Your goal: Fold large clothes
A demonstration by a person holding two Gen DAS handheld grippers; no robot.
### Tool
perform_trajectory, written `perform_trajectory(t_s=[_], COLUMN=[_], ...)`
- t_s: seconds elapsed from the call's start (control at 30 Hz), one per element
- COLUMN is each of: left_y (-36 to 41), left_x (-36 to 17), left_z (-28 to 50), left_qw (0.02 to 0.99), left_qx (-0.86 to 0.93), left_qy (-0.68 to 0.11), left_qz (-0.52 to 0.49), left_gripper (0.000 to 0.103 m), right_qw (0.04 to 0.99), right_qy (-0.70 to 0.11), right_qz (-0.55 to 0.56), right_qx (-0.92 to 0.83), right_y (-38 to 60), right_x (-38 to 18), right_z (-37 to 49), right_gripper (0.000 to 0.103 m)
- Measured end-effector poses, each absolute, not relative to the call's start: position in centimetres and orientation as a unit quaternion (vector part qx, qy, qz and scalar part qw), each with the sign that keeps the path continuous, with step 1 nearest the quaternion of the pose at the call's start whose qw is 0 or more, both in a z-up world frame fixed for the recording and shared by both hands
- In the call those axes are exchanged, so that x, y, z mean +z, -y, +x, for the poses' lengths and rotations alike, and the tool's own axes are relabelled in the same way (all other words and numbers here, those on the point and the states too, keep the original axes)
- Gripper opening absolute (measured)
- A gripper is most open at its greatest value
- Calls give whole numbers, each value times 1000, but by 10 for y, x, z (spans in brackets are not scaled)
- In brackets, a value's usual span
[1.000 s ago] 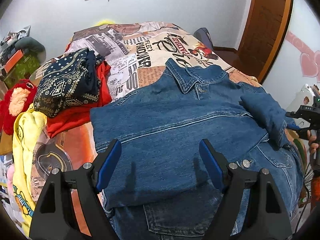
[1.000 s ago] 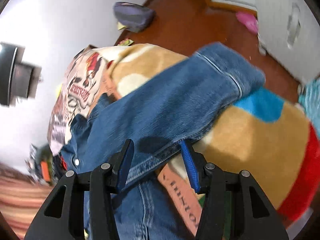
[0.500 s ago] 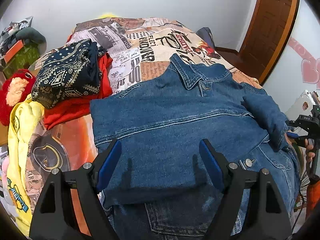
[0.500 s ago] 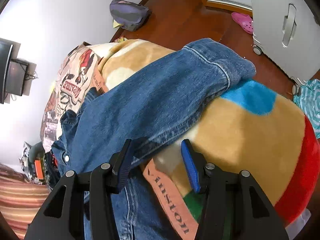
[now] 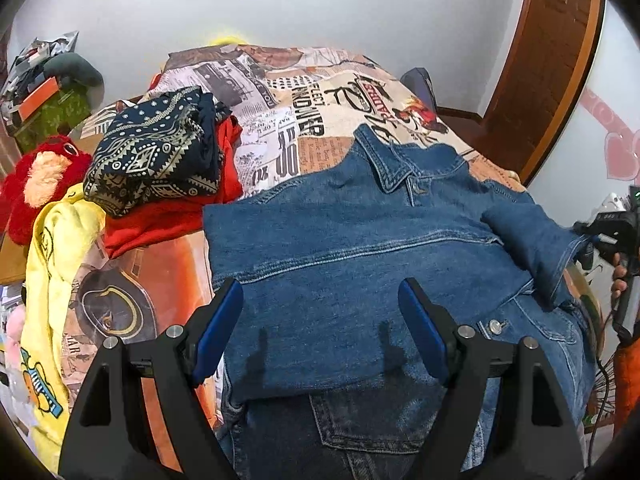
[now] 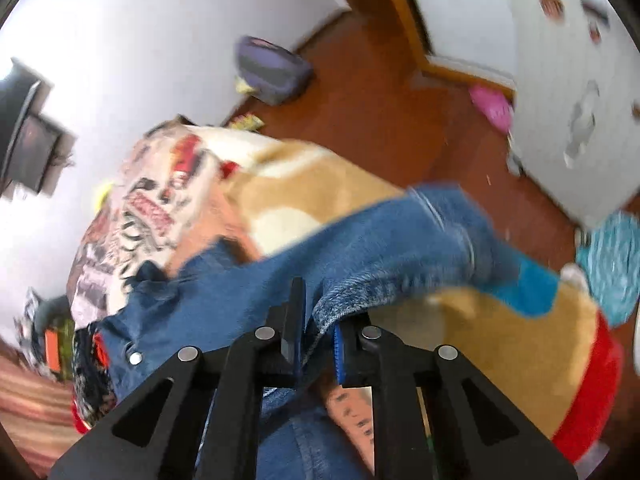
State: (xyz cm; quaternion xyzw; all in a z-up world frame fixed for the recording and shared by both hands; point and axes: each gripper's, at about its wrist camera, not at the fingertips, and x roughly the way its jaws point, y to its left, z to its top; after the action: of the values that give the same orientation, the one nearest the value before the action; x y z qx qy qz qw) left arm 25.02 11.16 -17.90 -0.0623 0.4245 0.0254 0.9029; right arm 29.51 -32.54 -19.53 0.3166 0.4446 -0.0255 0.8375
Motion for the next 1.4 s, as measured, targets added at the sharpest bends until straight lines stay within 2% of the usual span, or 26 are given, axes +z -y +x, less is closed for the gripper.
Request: perform_trajectory(t_s=[0.27,0.47,0.7,0.93,1.0,1.1,1.17,1.23,1.4], left_y=[-113,-120,-136,-152,-155,-159,-159,-158,-149], left_x=[-164,-150,-140,-142,-145,-149,-151,-152,-152], left_z=[241,229,213,202,199,199,200,202,209], left_qw=[914,922,928,927,926,923,921,920,918], left_qx=[18,18,31,45,48,51,52,50,41], left_qy=[-400,-380,-362,-361,-362,-368,-372,-374,-380], left_qz=[-65,-72,-78,-92,-96,-100,-103,-107,-103], left_gripper=[79,79,79,79,79,80,80,80,80], right_qw=[900,894,850,771,750,761,756,753,767], right_qy=[-362,-348,-411,-540,-562,-549,-549,-549,-528], right_qz=[225,190,127,27,-7,-56,-71,-69,-34], right_qx=[93,209,303,337,347,343,350,357,363], right_y=[254,175,71,-3,-13,-18,-19,-21,4], right_x=[-92,-58,-91,-179,-193,-189,-183,-177,-151], right_z=[271,263,264,259,250,235,232,234,235], right_gripper=[9,9,9,9,13,14,26,30,31])
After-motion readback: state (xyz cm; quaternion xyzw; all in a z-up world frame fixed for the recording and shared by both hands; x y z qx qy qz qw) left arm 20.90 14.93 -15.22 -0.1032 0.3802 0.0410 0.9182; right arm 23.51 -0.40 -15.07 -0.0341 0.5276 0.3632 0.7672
